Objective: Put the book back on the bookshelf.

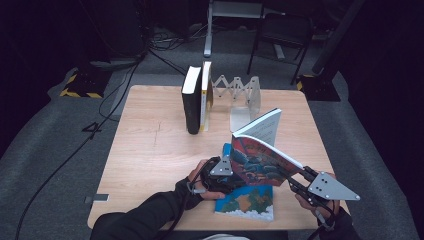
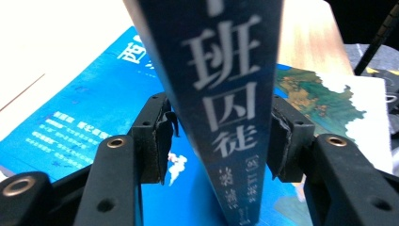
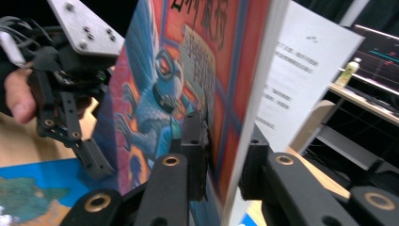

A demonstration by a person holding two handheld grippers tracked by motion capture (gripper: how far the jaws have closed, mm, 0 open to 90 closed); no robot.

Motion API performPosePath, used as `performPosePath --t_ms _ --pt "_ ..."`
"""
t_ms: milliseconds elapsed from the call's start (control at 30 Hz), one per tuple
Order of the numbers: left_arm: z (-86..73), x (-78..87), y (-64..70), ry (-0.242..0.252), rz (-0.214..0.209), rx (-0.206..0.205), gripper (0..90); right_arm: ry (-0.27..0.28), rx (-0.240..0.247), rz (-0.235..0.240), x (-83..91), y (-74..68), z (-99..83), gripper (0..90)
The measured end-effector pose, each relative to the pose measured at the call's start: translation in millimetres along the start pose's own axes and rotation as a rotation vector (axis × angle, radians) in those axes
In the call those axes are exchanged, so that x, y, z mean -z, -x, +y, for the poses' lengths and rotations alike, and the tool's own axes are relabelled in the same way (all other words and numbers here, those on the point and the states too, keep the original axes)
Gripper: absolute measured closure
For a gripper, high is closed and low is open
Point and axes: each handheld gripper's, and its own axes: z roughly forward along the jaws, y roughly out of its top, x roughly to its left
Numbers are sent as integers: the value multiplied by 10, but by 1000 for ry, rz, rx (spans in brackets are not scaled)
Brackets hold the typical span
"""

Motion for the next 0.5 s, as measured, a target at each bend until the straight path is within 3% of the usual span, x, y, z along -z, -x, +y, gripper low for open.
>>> performPosePath --t_ms 200,233,500 --pt "9 -3 -21 -9 28 -10 567 -48 -31 -38 -13 88 -148 730" --pt "21 9 -15 -20 46 -31 577 -57 -46 -41 -21 110 -173 721" --pt "18 11 -36 -21 46 -10 598 -119 -96 -87 -151 219 -341 679"
